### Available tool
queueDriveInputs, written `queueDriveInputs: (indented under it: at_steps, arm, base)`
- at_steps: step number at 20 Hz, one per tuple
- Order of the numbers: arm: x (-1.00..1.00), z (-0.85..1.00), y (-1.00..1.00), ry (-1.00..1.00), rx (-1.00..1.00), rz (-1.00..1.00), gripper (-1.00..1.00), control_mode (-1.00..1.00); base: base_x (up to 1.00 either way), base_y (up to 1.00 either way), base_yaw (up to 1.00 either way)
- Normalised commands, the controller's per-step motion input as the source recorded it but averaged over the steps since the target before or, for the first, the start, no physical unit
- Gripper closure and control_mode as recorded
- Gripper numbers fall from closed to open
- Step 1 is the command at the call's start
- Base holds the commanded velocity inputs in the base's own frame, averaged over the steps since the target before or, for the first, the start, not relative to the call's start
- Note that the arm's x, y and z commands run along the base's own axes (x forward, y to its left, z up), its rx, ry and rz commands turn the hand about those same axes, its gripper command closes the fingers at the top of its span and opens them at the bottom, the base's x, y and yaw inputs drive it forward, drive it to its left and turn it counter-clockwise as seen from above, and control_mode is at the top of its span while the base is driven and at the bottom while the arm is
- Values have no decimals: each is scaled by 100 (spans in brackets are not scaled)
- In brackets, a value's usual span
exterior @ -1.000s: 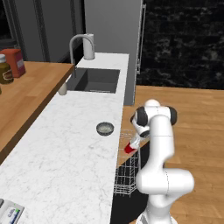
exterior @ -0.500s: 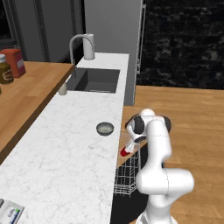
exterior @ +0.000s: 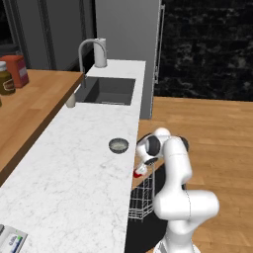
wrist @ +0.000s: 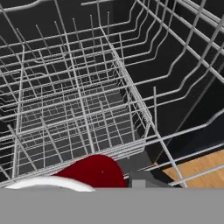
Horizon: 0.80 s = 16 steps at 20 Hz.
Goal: Pick up the cup and bowl from the counter, place them in the dishwasher, and close the dishwasher door.
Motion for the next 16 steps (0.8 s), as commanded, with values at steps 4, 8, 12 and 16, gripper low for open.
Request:
queueDriveInputs:
  at_steps: [4, 8, 12, 16]
  arm:
    - [-12, -70, -64, 10, 0, 0, -100, -100]
    - [-49, -57, -100, 8, 0, 0, -100, -100]
    - [-22, 15, -35, -2, 2, 0, -100, -100]
    - [-16, 51, 0, -11, 0, 0, -100, -100]
  base:
    - [0, 0, 0]
    - [0, 0, 0]
    - [0, 0, 0]
    - [0, 0, 0]
